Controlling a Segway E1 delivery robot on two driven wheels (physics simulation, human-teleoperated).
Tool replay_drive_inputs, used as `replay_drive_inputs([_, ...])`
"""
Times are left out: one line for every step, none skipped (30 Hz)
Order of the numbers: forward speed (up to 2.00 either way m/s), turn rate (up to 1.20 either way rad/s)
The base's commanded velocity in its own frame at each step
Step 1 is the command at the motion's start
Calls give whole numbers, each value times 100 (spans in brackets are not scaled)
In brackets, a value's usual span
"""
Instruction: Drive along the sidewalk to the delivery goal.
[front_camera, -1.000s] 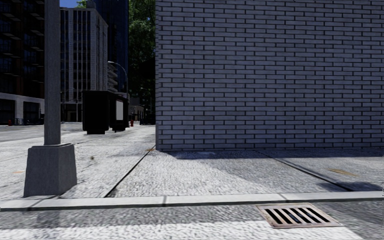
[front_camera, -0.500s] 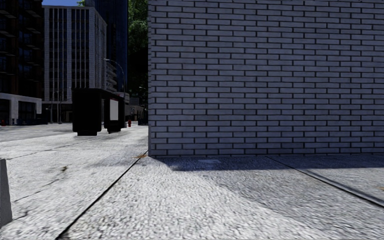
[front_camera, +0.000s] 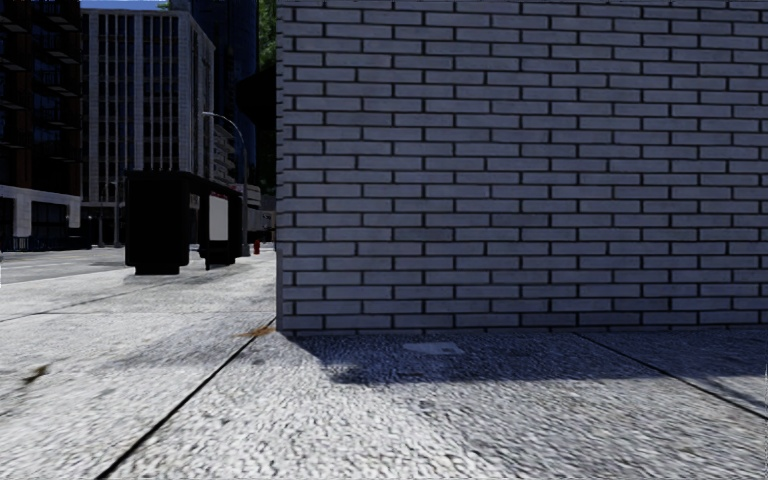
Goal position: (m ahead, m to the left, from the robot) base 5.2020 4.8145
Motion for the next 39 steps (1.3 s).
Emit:
replay_drive_inputs([170, 97])
replay_drive_inputs([170, 120])
replay_drive_inputs([170, 120])
replay_drive_inputs([170, 120])
replay_drive_inputs([170, 120])
replay_drive_inputs([170, 120])
replay_drive_inputs([170, 120])
replay_drive_inputs([170, 120])
replay_drive_inputs([170, 120])
replay_drive_inputs([170, 120])
replay_drive_inputs([170, 120])
replay_drive_inputs([170, 120])
replay_drive_inputs([170, 120])
replay_drive_inputs([170, 120])
replay_drive_inputs([170, 120])
replay_drive_inputs([170, 120])
replay_drive_inputs([170, 120])
replay_drive_inputs([170, 120])
replay_drive_inputs([170, 120])
replay_drive_inputs([170, 120])
replay_drive_inputs([170, 120])
replay_drive_inputs([170, 120])
replay_drive_inputs([170, 120])
replay_drive_inputs([170, 120])
replay_drive_inputs([170, 120])
replay_drive_inputs([170, 120])
replay_drive_inputs([170, 120])
replay_drive_inputs([170, 120])
replay_drive_inputs([170, 120])
replay_drive_inputs([170, 120])
replay_drive_inputs([170, 120])
replay_drive_inputs([170, 120])
replay_drive_inputs([170, 120])
replay_drive_inputs([170, 120])
replay_drive_inputs([170, 120])
replay_drive_inputs([170, 120])
replay_drive_inputs([170, 120])
replay_drive_inputs([170, 120])
replay_drive_inputs([170, 78])
